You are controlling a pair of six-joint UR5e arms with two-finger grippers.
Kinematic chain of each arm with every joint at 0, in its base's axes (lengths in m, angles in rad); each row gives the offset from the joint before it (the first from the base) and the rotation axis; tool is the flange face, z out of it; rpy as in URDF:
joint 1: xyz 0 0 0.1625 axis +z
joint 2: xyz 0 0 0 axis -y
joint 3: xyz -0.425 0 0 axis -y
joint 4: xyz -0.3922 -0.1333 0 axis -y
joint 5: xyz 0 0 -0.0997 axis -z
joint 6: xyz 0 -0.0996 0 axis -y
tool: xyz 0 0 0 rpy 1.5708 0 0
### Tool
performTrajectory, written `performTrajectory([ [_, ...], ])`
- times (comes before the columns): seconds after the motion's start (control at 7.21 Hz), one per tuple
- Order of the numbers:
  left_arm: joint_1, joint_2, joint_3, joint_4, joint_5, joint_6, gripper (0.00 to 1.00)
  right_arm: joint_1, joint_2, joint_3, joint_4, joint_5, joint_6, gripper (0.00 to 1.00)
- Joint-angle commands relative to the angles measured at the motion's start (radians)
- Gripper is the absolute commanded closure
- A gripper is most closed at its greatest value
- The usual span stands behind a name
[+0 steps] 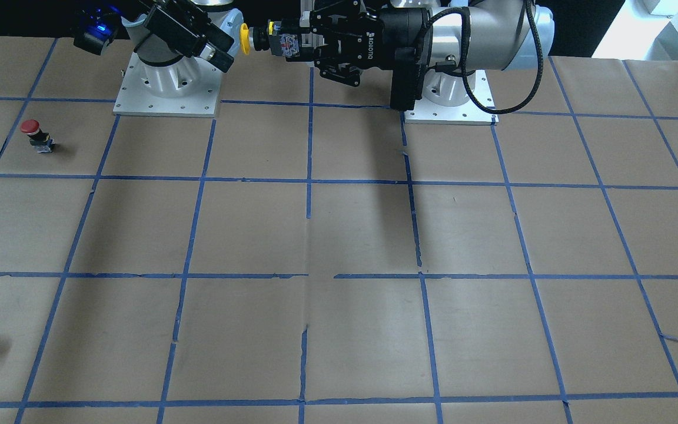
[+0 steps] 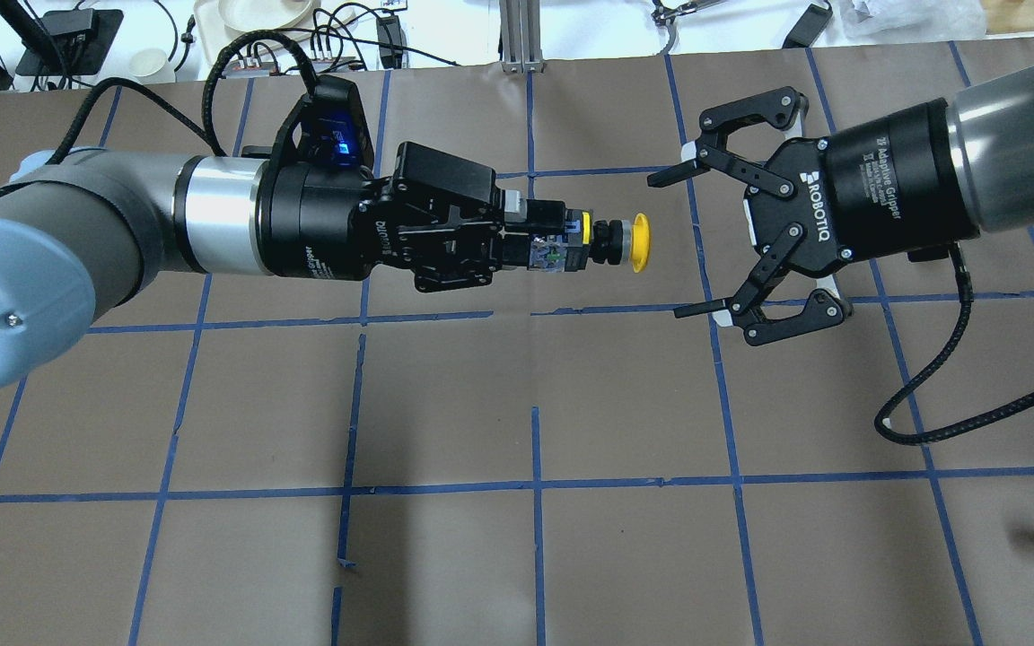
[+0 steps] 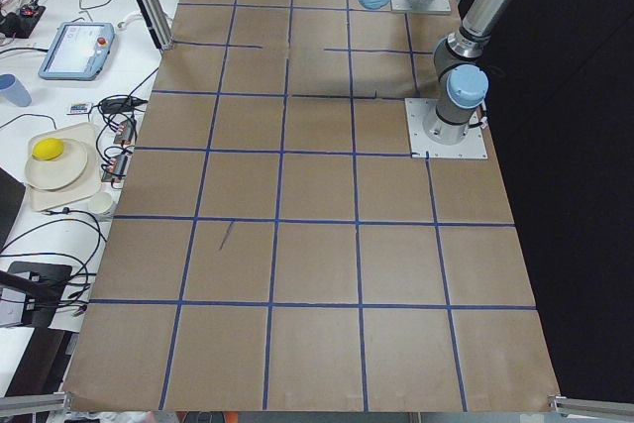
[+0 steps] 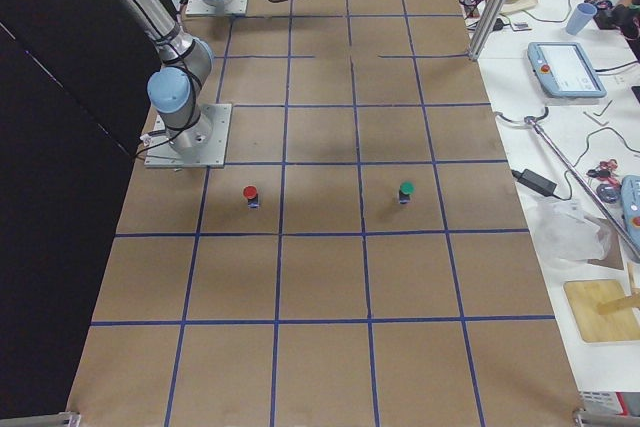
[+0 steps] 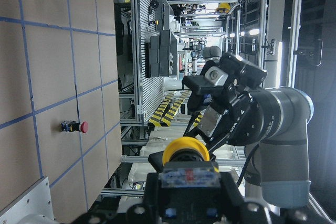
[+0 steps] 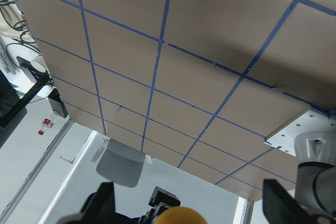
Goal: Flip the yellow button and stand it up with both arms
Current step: 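Close the right gripper on the yellow button's cap held by the left gripper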
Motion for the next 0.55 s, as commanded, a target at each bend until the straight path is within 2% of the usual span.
performTrajectory([
  [0.0,0.000,0.009,0.000,-0.003,-0.002,0.000,0.81,0.000,-0.014,0.003,-0.009,0.067,0.060,0.00],
  [0.42,0.000,0.010,0.000,-0.003,-0.004,-0.009,0.81,0.000,0.002,0.001,-0.037,0.129,0.064,0.00],
])
